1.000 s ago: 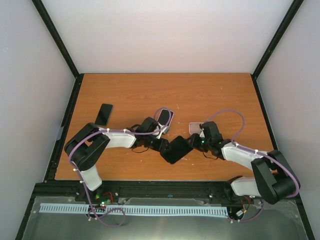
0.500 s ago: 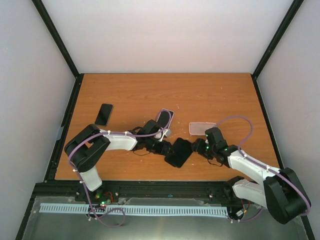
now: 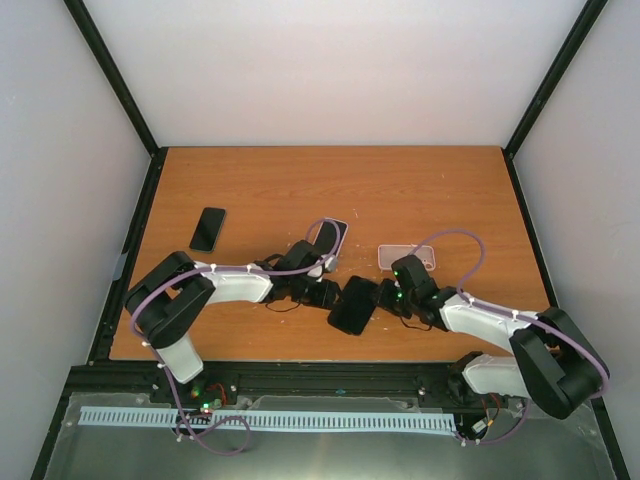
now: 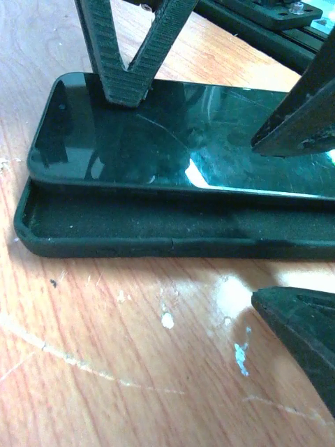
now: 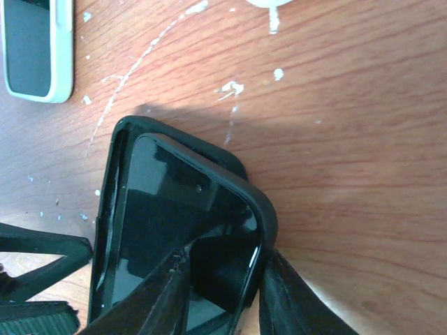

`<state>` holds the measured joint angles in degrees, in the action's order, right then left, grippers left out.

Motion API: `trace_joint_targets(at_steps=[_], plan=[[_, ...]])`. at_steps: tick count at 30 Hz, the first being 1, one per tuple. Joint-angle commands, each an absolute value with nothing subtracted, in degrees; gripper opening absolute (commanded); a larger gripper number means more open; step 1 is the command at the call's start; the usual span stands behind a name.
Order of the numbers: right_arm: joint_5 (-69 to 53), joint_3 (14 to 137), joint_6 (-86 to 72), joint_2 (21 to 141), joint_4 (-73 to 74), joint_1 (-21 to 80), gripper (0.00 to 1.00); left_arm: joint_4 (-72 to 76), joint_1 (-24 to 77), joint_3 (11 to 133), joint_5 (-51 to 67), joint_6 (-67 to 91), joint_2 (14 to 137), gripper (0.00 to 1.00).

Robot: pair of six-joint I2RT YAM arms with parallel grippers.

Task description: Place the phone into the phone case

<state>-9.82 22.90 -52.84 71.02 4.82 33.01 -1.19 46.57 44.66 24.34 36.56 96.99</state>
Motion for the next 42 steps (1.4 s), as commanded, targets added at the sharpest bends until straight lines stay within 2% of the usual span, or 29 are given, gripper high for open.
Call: trace_joint_targets(at_steps=[1,16,21,30,42], plan=[[-9.45,24.73,-54.42,72.18,2.91,35.84,0.24,2.60,47.20,44.43,27.96,35.30,98.06,0.50],[-5.40,23.45,-62.01,73.55,-1.11,38.88,0.11,9.28,47.22,41.09,36.13,42.79,95.39,0.46],[-2.58,21.06,-64.26,71.10,-1.86,39.29,0.08,6.88,47.26,40.33,34.43,43.89,92.29,0.50],[-0.68,17.62,-66.76,65.68,-2.18,39.37,0.07,3.34,47.29,37.15,34.81,42.77,91.50,0.51],[-1.39,18.47,-67.49,70.48,-7.03,40.64,0.07,10.53,48.02,36.94,39.07,44.76,94.16,0.48]])
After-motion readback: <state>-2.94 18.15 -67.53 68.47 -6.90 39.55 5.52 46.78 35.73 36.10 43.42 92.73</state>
